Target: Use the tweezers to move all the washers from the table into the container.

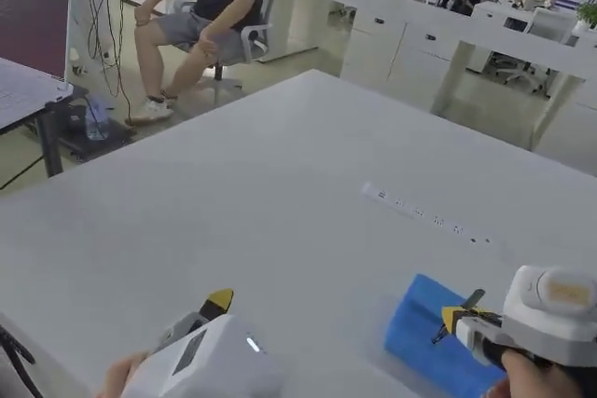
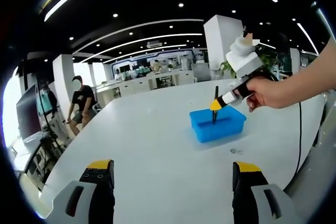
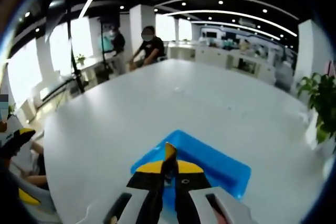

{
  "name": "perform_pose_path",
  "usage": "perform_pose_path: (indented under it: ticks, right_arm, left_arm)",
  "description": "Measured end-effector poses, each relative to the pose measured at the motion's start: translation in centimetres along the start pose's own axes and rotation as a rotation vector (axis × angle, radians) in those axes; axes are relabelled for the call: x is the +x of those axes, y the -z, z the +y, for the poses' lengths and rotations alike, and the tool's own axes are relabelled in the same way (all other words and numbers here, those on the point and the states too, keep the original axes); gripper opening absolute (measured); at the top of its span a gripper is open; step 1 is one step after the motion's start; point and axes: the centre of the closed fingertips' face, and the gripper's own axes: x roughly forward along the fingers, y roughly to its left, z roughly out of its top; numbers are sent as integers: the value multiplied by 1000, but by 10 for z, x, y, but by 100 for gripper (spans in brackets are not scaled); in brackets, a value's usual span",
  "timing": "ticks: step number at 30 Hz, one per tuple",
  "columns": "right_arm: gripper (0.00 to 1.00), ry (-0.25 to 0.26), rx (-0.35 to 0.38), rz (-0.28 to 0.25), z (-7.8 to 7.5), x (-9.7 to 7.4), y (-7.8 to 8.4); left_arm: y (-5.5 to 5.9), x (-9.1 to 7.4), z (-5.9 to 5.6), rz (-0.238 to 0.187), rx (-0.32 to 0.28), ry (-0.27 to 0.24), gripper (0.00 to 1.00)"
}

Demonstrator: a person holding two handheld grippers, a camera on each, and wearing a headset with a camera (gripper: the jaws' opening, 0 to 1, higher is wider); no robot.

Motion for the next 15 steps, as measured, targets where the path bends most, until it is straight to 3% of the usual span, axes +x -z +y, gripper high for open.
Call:
perform_pose_path:
  ticks: [6, 11, 15]
  right_arm:
    - [3, 11, -12, 33, -7, 9, 9]
    - [3, 5, 32, 41, -4, 11, 15]
    - [3, 8, 23, 49, -2, 14, 20]
  left_arm:
    - [1, 0, 0, 4, -1, 2, 95]
    - [3, 1, -1, 15, 5, 8, 95]
    - [5, 1, -2, 26, 11, 11, 94]
